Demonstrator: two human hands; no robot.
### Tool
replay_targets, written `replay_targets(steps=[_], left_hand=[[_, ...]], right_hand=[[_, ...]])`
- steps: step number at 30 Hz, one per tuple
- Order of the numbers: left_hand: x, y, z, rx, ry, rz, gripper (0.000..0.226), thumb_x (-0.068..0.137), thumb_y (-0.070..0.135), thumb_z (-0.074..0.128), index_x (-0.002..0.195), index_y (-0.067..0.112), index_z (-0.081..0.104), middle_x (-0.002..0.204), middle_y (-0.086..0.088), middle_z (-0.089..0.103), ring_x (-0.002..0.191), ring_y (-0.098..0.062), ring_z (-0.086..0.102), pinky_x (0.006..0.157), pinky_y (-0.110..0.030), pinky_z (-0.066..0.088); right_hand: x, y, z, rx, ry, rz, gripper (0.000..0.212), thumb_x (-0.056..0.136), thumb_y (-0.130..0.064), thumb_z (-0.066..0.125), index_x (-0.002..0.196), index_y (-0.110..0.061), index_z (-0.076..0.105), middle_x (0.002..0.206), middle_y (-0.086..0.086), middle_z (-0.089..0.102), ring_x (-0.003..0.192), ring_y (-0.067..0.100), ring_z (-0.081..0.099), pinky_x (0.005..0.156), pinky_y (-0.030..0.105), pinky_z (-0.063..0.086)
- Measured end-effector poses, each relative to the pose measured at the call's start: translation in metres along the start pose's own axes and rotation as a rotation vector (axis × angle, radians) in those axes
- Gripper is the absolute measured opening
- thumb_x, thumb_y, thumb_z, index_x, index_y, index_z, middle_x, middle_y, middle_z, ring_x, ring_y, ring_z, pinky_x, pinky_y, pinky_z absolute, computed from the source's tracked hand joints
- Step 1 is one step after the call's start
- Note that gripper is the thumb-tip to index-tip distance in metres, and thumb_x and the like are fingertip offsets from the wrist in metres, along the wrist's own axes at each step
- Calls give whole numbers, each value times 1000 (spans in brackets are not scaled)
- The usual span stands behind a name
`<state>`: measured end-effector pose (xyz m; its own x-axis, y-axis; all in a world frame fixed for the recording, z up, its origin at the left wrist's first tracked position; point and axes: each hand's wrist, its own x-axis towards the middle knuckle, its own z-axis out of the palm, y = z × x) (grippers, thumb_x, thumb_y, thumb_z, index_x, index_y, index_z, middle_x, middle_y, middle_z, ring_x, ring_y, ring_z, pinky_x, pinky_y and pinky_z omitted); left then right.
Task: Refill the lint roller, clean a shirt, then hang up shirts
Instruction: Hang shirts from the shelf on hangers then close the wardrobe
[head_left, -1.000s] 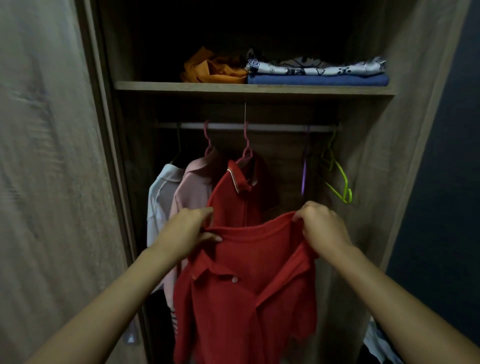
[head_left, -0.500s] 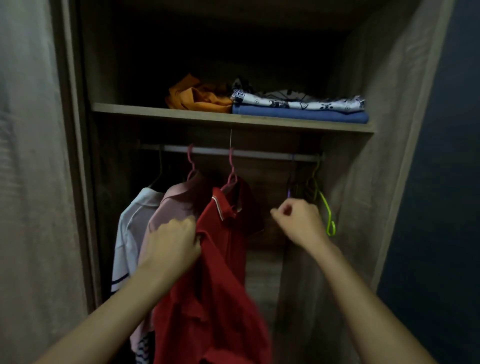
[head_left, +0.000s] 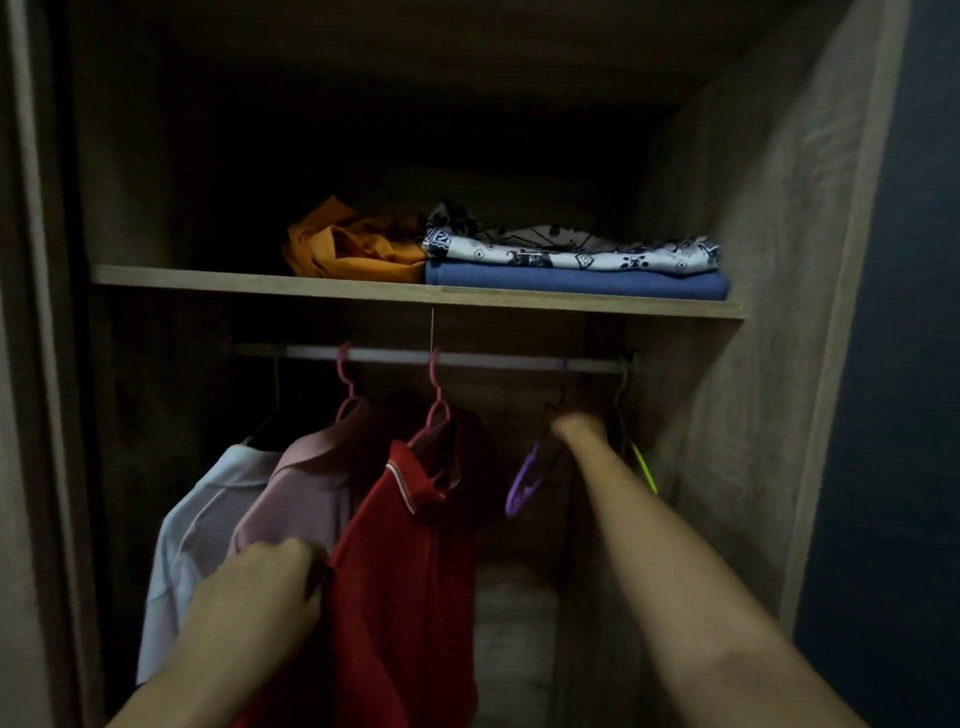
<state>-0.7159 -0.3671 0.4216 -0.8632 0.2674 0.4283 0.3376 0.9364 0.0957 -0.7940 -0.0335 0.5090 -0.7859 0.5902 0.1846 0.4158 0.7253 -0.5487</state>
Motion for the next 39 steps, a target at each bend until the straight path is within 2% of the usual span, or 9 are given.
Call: replay_targets(steps=[3, 8, 13, 15, 17, 20, 28, 33, 39], left_hand=[[-3, -3, 1, -33, 0, -22, 27, 92, 39, 43, 114, 40, 60, 114, 5, 66, 107, -14, 62, 91, -31, 47], [-8, -6, 7, -29, -38, -16, 27, 91, 41, 43, 112, 41, 60, 113, 7, 67, 107, -14, 62, 84, -31, 48], [-5, -5, 9, 40, -79, -33, 28, 92, 51, 43, 105, 32, 59, 111, 6, 65, 109, -14, 60, 73, -28, 42], [-5, -2, 9, 62, -85, -44, 31, 91, 55, 44, 98, 28, 56, 109, 3, 65, 108, -16, 60, 74, -29, 43], [-6, 2, 11, 52, -68, -61, 36, 91, 55, 45, 97, 21, 58, 105, -1, 66, 103, -21, 62, 75, -31, 47], [-5, 3, 18, 19, -28, -76, 40, 91, 52, 47, 98, 15, 59, 104, -8, 67, 100, -28, 63, 76, -36, 49], [-17, 15, 31, -197, -18, -131, 38, 91, 42, 55, 99, 5, 63, 107, -19, 67, 104, -37, 60, 80, -40, 47], [-29, 20, 30, -302, 1, 9, 29, 90, 43, 56, 86, 16, 65, 92, -14, 71, 95, -37, 64, 74, -41, 50], [-46, 15, 2, -414, 33, 188, 24, 91, 41, 56, 99, 24, 70, 94, -9, 74, 97, -34, 64, 76, -40, 50]], right_hand=[[13, 1, 3, 57, 67, -62, 62, 102, -30, 38, 153, -10, 9, 161, 15, 7, 147, 31, 13, 117, 34, 13], [13, 0, 2, 5, 149, -59, 55, 104, -23, 32, 151, -4, 13, 159, 19, 13, 147, 31, 15, 117, 35, 12], [5, -2, 3, 186, 237, -122, 50, 96, -16, 47, 143, -5, 37, 147, 20, 40, 135, 33, 39, 111, 36, 31], [-6, -1, 2, 328, 246, -112, 39, 91, -15, 52, 128, -6, 54, 126, 23, 59, 117, 35, 57, 100, 38, 44], [-30, 4, -1, 496, 207, -86, 20, 84, -20, 55, 93, -8, 69, 80, 17, 70, 78, 31, 68, 80, 40, 55], [-74, 12, -3, 716, 93, -105, 23, 79, -18, 54, 58, -10, 59, 50, 11, 59, 38, 21, 57, 45, 30, 49], [-188, 25, -16, 964, -361, -60, 31, 100, -16, 47, 72, -4, 56, 34, 1, 52, 26, 7, 50, 28, 13, 38], [-217, 29, 19, 1116, -398, 85, 33, 102, -12, 40, 72, -3, 52, 33, 4, 53, 24, 8, 50, 27, 14, 39], [-226, 25, 95, 1158, -346, 172, 41, 104, -20, 34, 73, 3, 46, 39, 11, 59, 31, 20, 59, 32, 22, 49]])
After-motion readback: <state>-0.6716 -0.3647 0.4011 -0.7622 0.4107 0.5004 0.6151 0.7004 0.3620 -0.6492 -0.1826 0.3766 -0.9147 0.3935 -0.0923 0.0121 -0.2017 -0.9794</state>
